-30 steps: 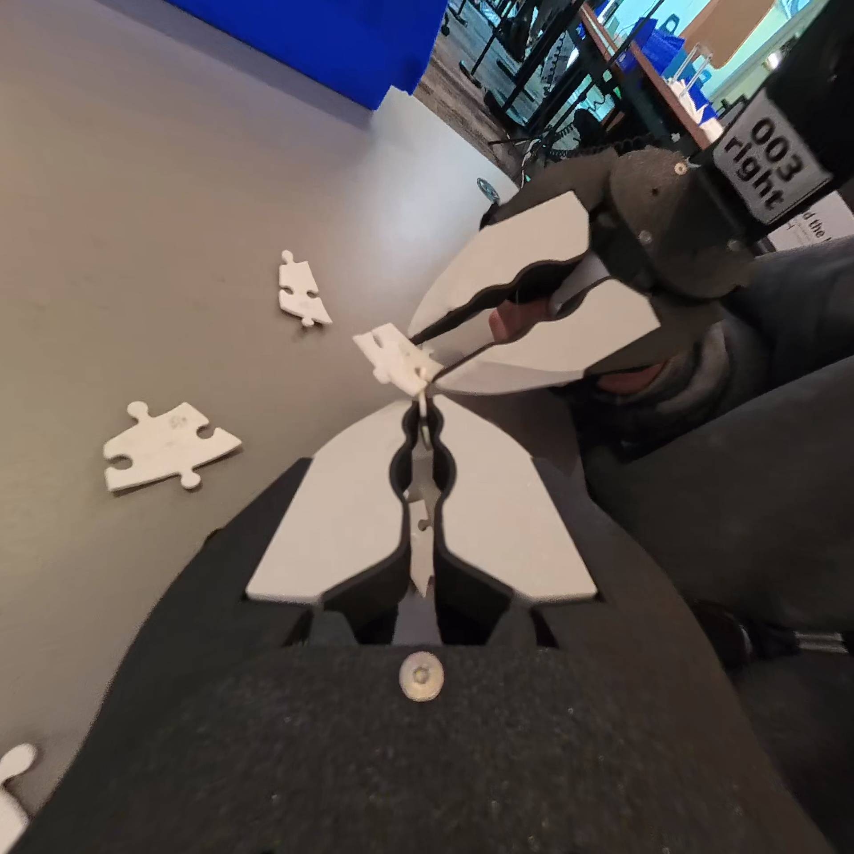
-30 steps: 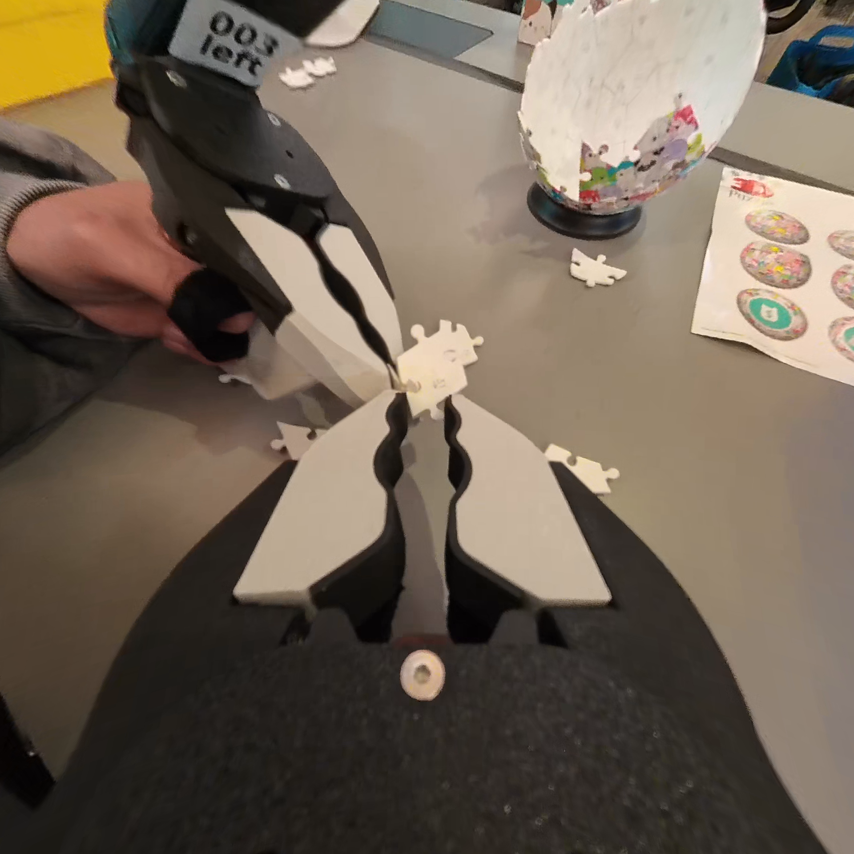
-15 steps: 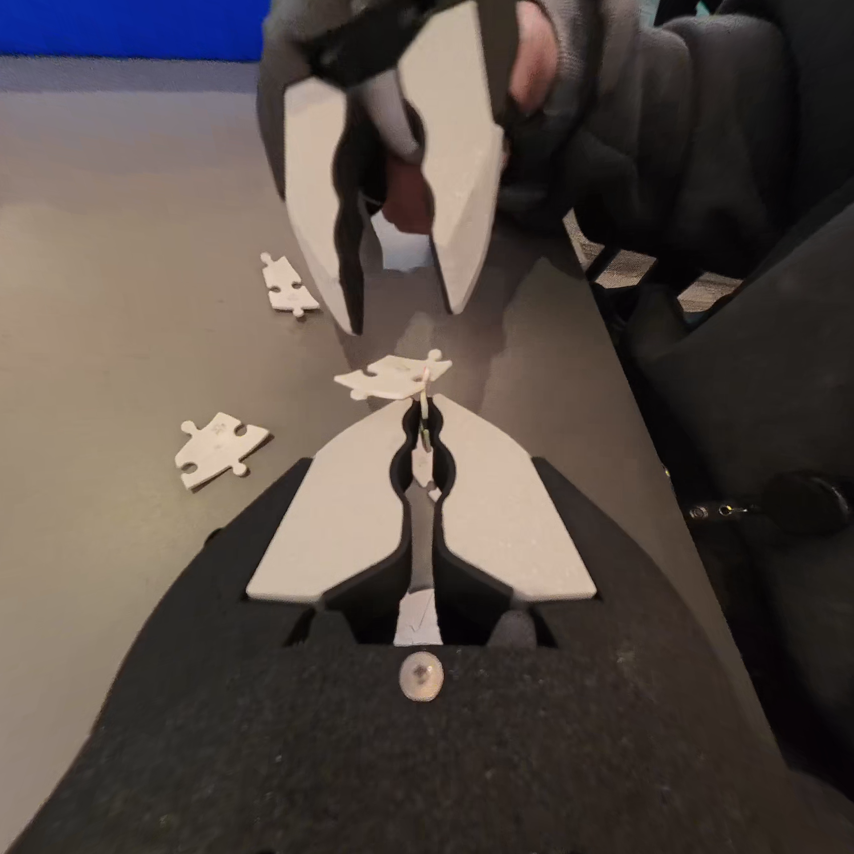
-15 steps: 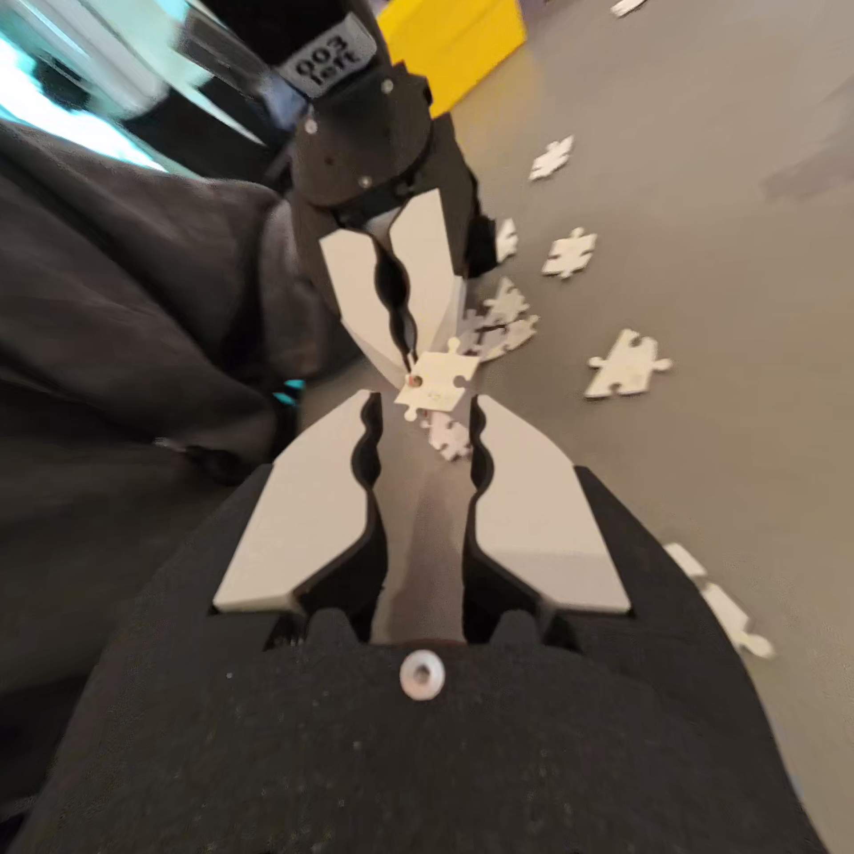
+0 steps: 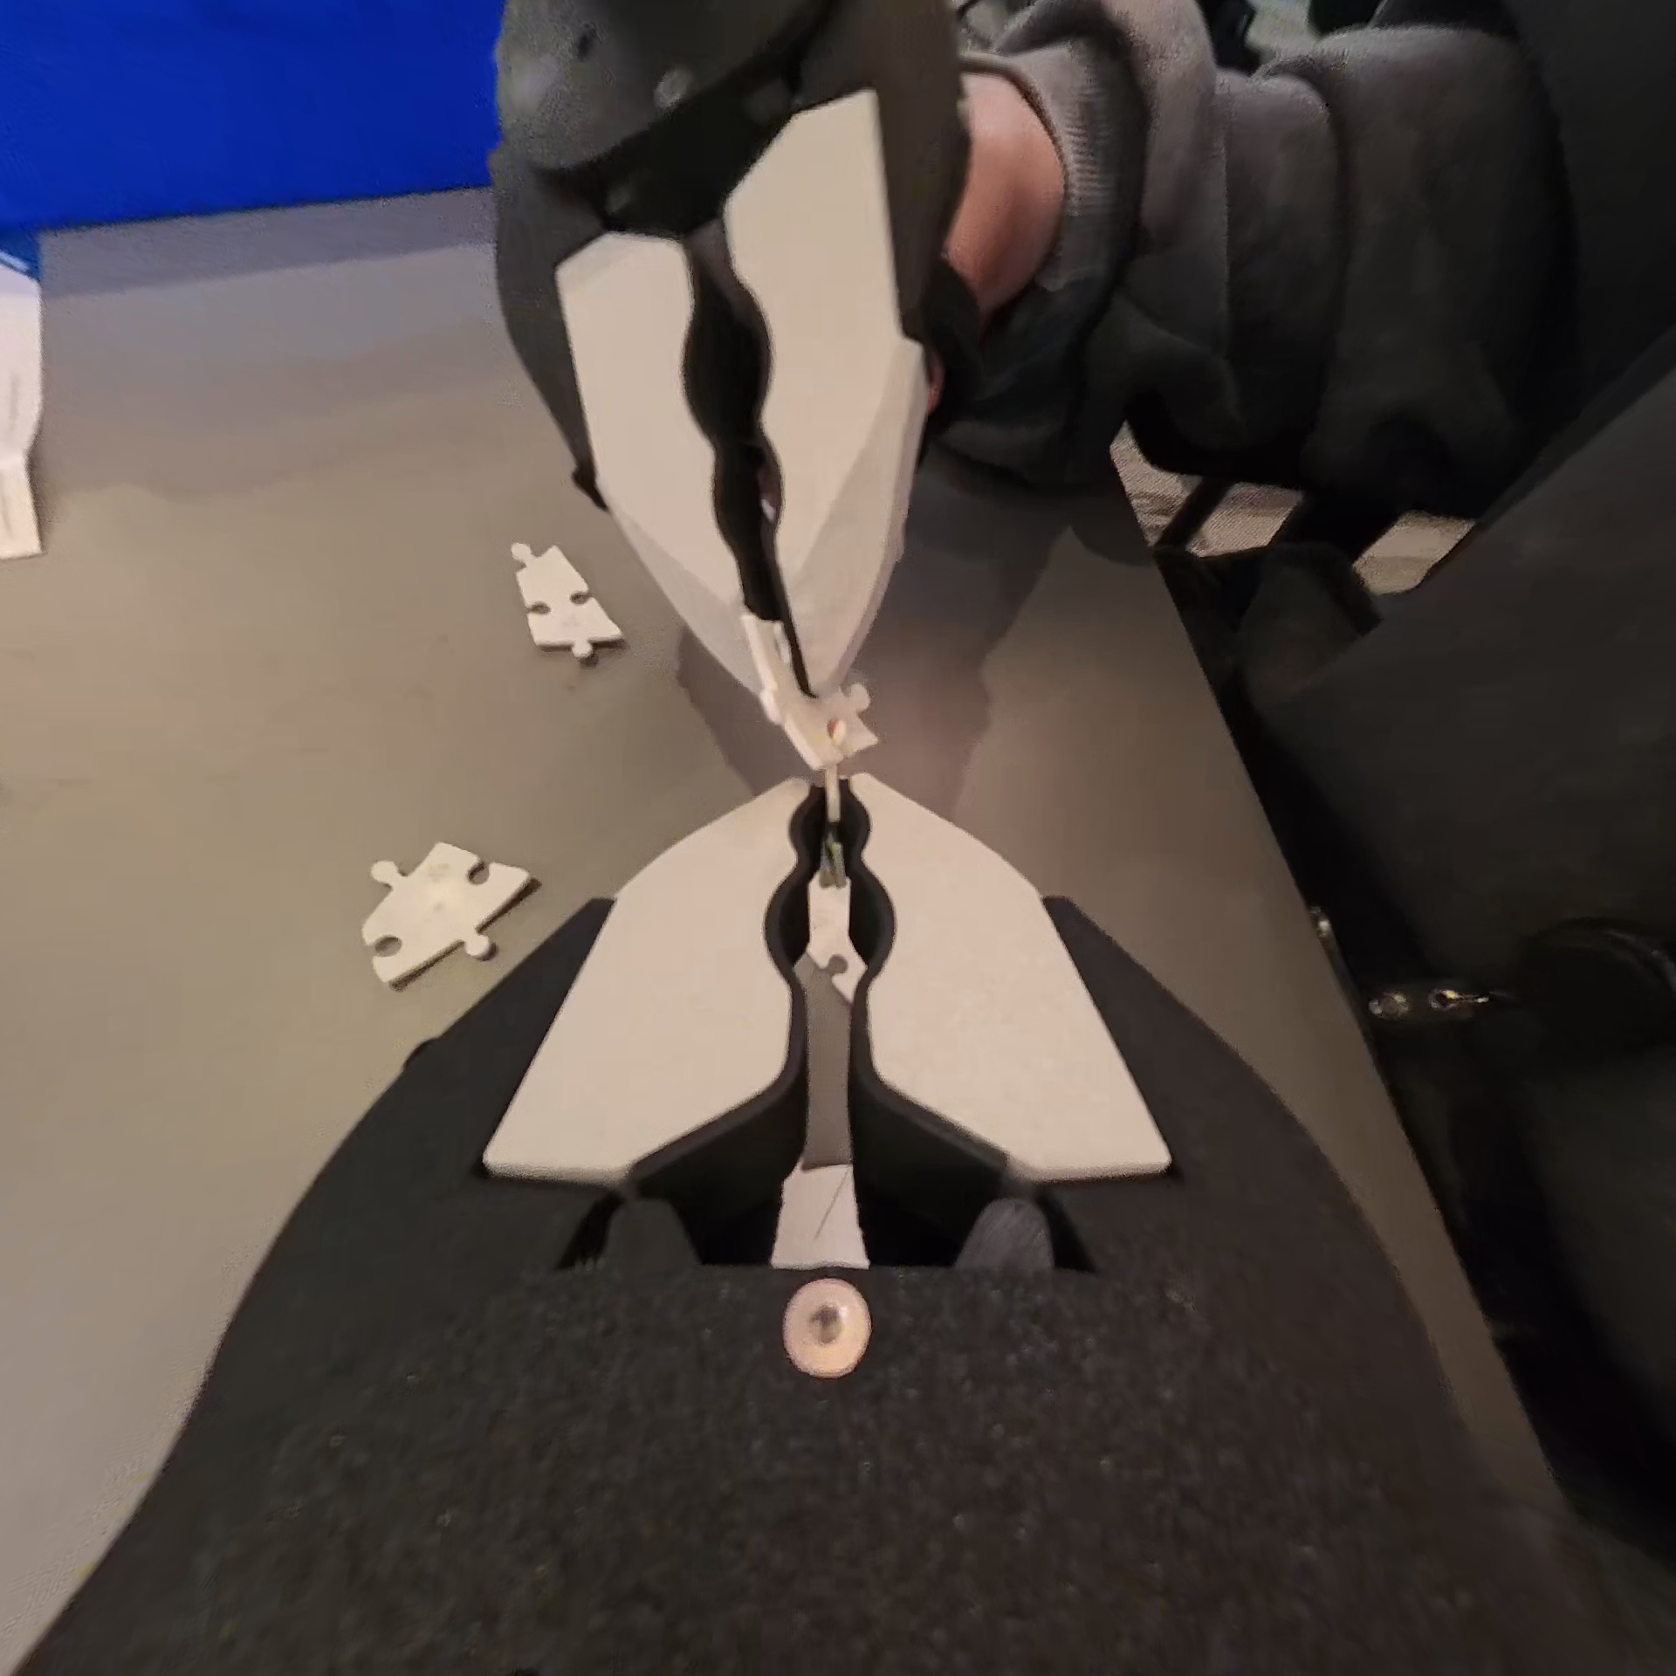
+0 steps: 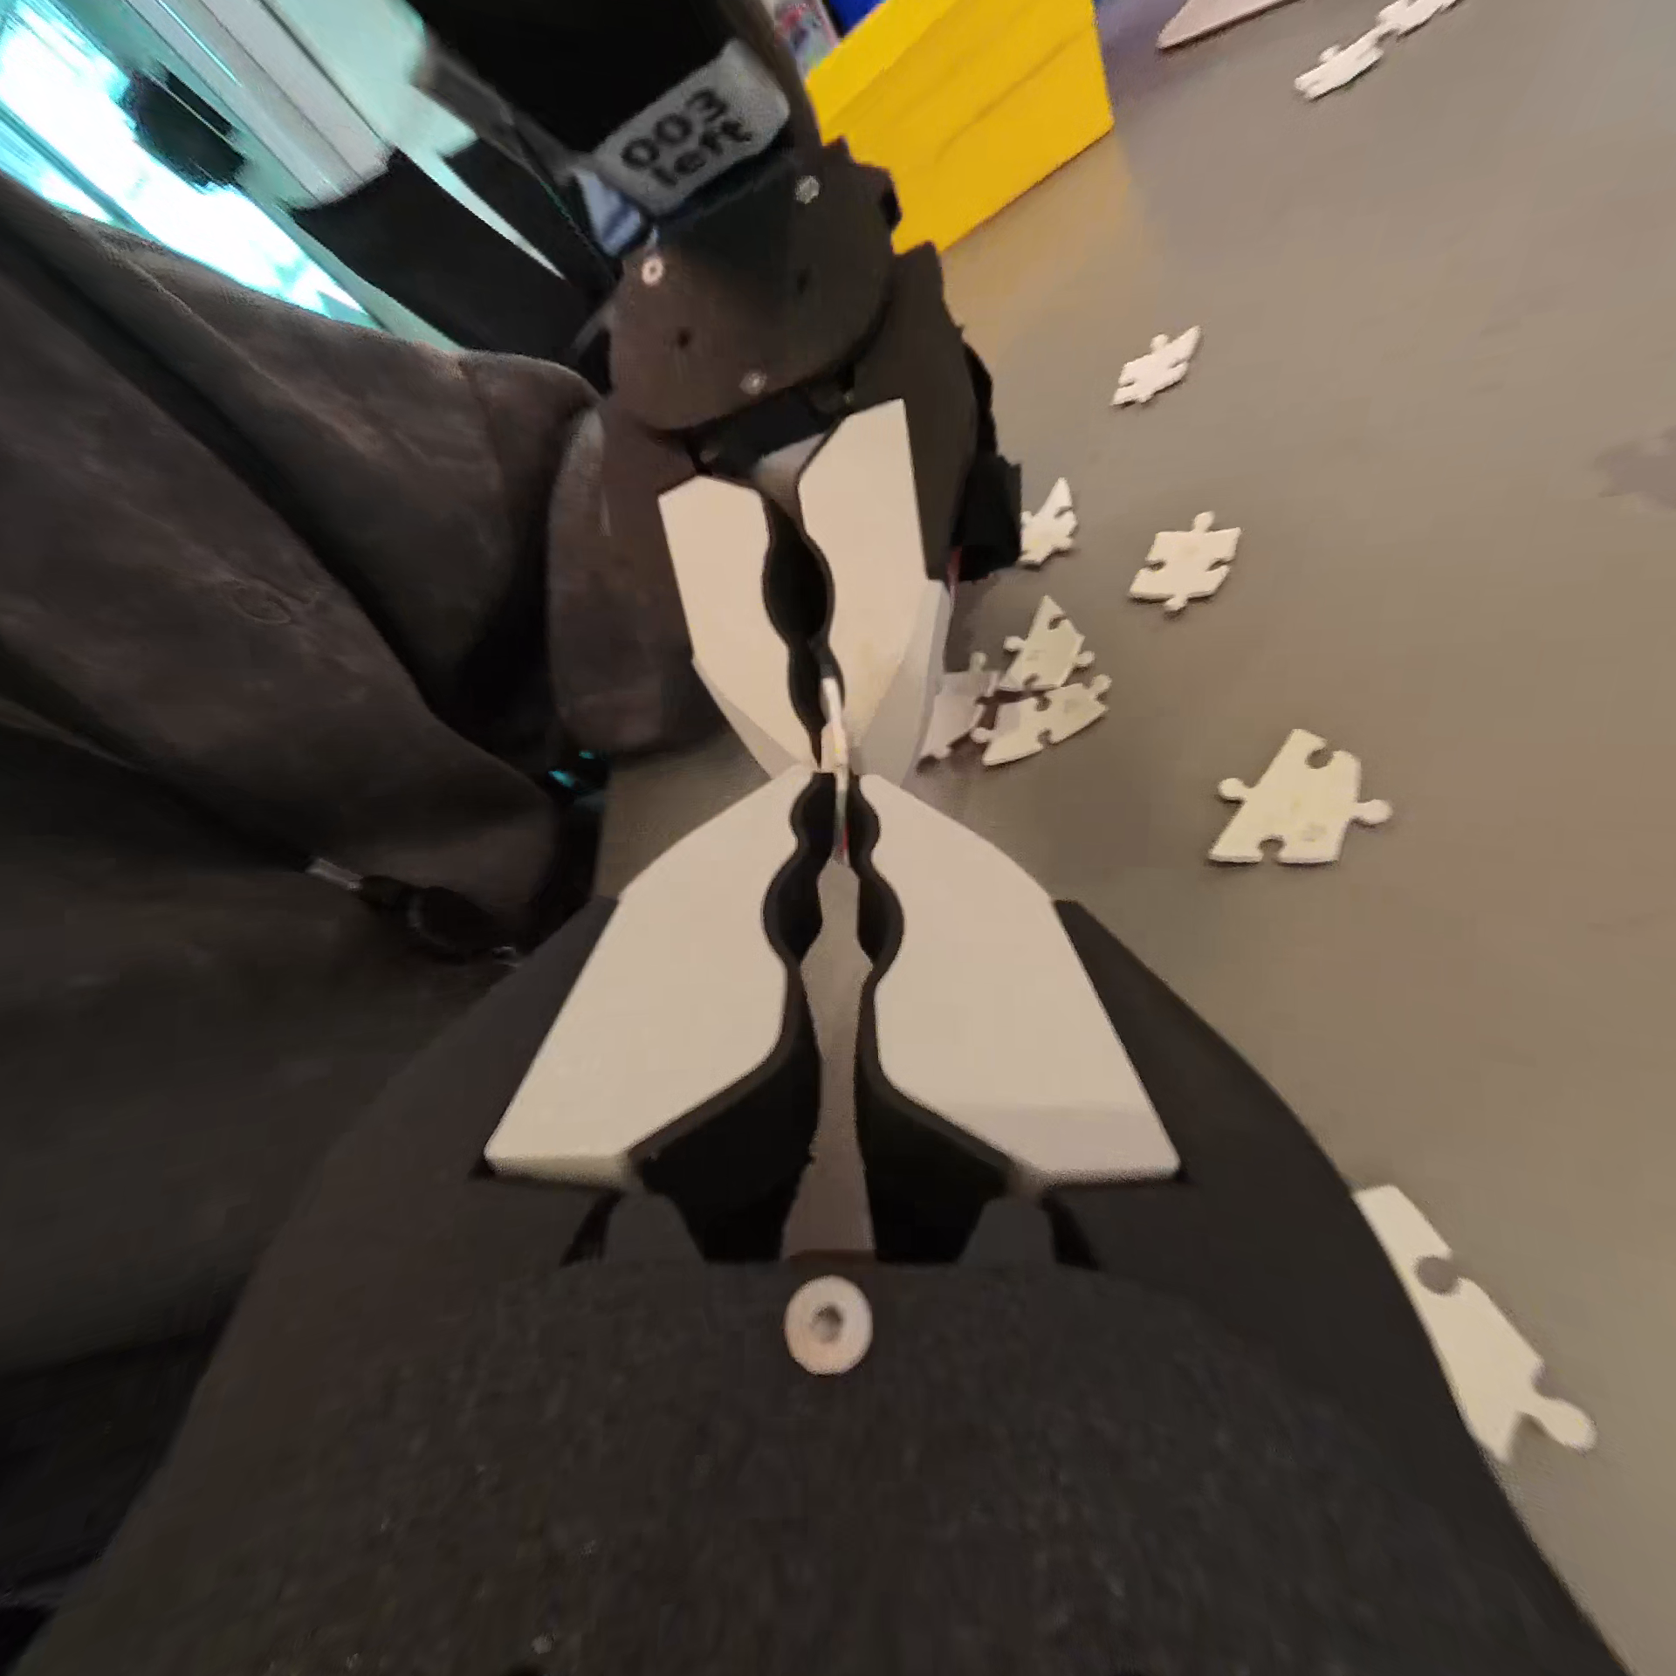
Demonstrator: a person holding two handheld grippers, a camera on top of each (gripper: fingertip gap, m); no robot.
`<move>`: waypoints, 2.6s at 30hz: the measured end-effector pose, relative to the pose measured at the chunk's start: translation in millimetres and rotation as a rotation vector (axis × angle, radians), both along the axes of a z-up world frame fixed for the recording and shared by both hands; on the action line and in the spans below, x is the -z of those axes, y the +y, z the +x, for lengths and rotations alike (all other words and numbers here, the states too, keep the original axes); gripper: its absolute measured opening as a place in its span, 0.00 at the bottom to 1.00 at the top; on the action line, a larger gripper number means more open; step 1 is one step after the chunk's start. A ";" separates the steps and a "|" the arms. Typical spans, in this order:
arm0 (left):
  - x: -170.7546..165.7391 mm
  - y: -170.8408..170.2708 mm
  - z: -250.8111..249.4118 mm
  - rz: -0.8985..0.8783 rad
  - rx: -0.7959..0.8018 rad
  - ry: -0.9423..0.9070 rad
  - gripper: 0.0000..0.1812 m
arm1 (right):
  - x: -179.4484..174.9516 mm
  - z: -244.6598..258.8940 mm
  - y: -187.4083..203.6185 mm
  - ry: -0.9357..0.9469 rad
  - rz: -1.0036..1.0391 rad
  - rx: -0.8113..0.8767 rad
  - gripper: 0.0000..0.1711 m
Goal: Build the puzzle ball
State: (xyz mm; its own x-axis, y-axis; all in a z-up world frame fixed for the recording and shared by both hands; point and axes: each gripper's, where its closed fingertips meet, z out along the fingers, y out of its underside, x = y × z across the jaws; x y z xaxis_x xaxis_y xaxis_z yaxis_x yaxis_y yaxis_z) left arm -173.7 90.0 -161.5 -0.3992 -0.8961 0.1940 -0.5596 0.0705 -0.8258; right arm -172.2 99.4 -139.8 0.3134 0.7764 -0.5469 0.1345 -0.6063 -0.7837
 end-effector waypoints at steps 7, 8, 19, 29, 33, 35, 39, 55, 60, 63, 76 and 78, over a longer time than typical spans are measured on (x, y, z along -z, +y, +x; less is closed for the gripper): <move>3.0 3.7 4.6 -0.153 -0.047 0.053 0.02 | 5.5 6.5 7.1 -0.253 0.234 0.106 0.03; 3.8 4.6 5.0 -0.169 -0.057 0.063 0.02 | 6.7 7.1 8.5 -0.284 0.271 0.121 0.03; 5.6 -2.1 -3.1 -0.235 0.020 0.106 0.01 | 8.2 -1.1 2.2 -0.141 0.105 0.051 0.02; -6.4 3.2 -5.1 -0.044 0.033 -0.025 0.01 | -3.1 -4.2 4.4 0.253 -0.355 0.022 0.02; -11.3 2.6 -5.5 0.015 0.040 -0.082 0.01 | -9.0 -8.2 0.2 0.361 -0.475 0.017 0.02; -18.6 3.9 -3.4 0.007 0.024 -0.119 0.01 | -15.3 -6.2 2.4 0.441 -0.519 0.044 0.02; -30.8 19.0 2.8 0.061 -0.081 -0.200 0.01 | -26.7 3.3 17.4 0.648 -0.559 0.210 0.01; -1.8 1.9 -3.3 -0.369 0.008 0.120 0.01 | -10.0 5.0 0.7 -0.185 -0.016 0.169 0.02; 21.1 -1.7 -8.7 -0.342 -0.004 0.300 0.01 | 20.4 -1.5 1.6 -0.294 -0.056 0.158 0.02; 40.1 -2.4 -11.8 -0.336 0.012 0.498 0.01 | 32.7 7.5 8.7 -0.319 -0.084 0.189 0.02; 54.8 6.9 6.6 -0.506 -0.016 0.826 0.02 | 67.1 25.0 8.0 -0.221 -0.304 0.313 0.01; 54.6 9.4 7.4 -0.505 -0.030 0.835 0.03 | 68.4 24.8 11.0 -0.226 -0.295 0.318 0.01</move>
